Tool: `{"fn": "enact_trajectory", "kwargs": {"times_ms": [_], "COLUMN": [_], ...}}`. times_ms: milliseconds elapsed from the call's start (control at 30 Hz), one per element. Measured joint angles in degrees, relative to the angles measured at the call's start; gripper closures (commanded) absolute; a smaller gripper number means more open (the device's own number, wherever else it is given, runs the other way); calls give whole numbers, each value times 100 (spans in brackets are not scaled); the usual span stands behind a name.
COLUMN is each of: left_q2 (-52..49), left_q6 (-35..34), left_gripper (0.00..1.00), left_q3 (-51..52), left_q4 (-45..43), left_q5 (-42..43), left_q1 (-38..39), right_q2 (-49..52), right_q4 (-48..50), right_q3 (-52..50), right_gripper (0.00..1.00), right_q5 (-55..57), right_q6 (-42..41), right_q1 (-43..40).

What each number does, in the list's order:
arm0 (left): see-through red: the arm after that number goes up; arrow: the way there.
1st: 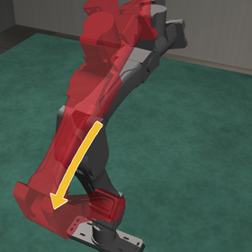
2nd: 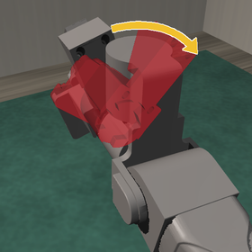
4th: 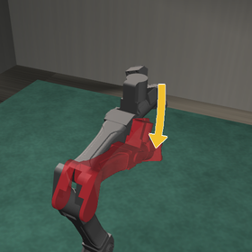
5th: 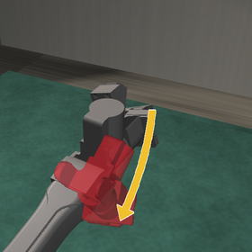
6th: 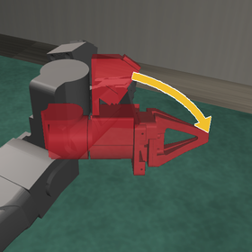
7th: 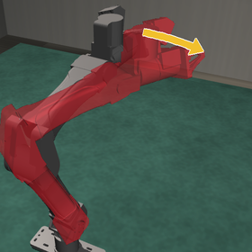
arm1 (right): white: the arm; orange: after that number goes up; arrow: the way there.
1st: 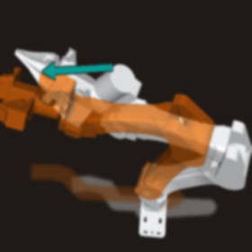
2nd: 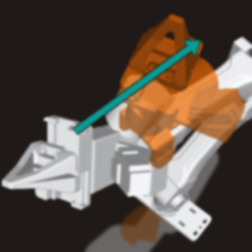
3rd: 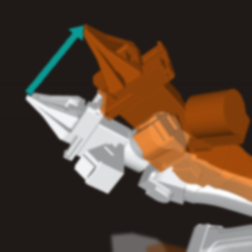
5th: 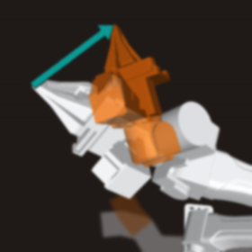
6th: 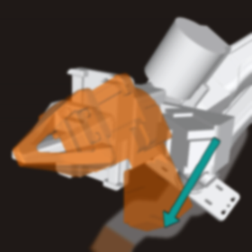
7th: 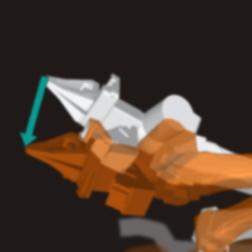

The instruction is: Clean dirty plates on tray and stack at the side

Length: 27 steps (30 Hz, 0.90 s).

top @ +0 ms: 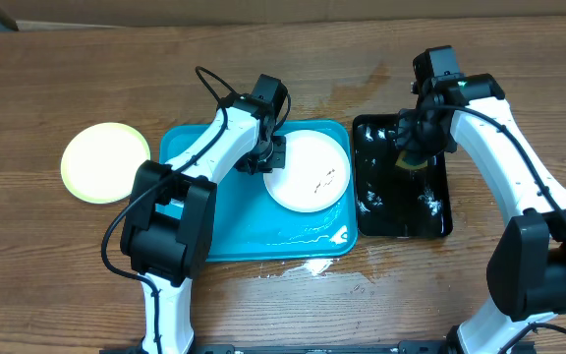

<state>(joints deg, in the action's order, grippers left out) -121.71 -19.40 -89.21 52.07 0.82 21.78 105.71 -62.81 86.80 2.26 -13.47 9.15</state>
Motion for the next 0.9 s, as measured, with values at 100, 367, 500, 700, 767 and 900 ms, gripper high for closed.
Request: {"fn": "enact_trajectory", "kwargs": {"times_ms": [100, 367, 500, 700, 767, 900], "left_q2": [0, 0, 0, 0, 0, 0], "left_q6": [0, -20, -22, -42, -42, -42], "left_gripper": [96, 96, 96, 96, 96, 96], "left_q3": [0, 0, 0, 0, 0, 0], "left_q4": [13, 39, 42, 37, 37, 26], "left_q5": [2, 2, 4, 2, 2, 2], "left_q1": [0, 0, 0, 0, 0, 0], "right_q2": [4, 4, 11, 13, 11, 13], "right_q4": [-153, -103, -192, 181, 144, 101], "right_q3": [-2, -83, -111, -208, -208, -208], "right_gripper": [96, 96, 96, 96, 96, 96], "right_q5": [-46, -15, 17, 125, 109, 13], "right_q6": [-2, -186, -291, -352, -358, -363], "right_q1": [0, 0, 0, 0, 0, 0]}}
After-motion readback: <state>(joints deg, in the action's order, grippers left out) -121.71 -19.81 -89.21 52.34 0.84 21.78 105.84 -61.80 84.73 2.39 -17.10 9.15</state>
